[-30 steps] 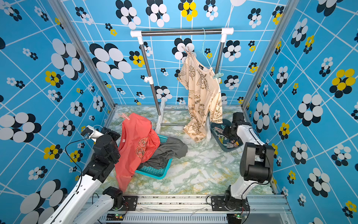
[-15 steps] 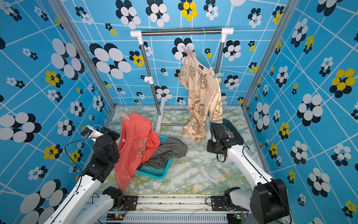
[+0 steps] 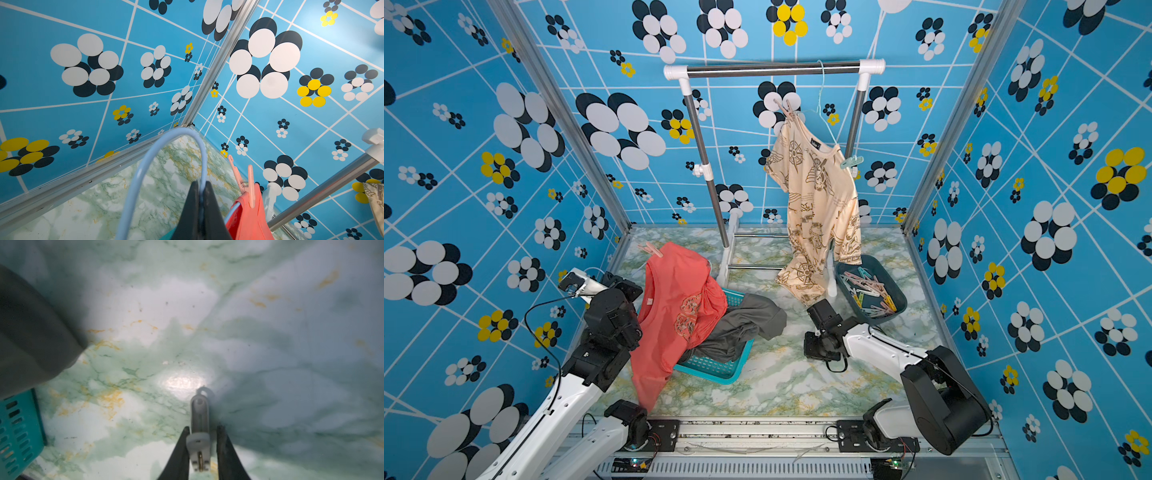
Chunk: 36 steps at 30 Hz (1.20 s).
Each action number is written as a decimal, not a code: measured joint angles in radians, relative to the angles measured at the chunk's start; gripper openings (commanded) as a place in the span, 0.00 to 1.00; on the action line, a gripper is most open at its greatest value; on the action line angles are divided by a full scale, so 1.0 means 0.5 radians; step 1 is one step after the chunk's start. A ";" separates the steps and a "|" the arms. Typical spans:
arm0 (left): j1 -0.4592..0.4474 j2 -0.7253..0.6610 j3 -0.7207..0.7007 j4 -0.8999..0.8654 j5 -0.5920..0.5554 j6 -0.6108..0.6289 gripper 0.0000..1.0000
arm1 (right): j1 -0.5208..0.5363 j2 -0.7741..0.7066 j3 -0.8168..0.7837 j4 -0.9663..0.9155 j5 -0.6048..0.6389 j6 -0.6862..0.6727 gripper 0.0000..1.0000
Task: Use clothespins to secure the t-shirt on both sides of the hanger
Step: Place the clothespin at the center of the board, then open the clothespin at the center of the board.
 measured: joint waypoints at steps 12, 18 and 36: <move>0.000 0.000 -0.001 0.001 0.000 0.000 0.00 | -0.045 -0.145 0.119 -0.378 0.270 0.010 0.48; 0.000 0.000 -0.005 0.006 0.000 0.000 0.00 | -0.039 -0.137 0.204 -0.411 0.274 0.018 0.50; -0.027 0.067 0.147 -0.304 -0.152 -0.161 0.00 | -0.012 0.270 0.275 -0.215 0.246 0.049 0.31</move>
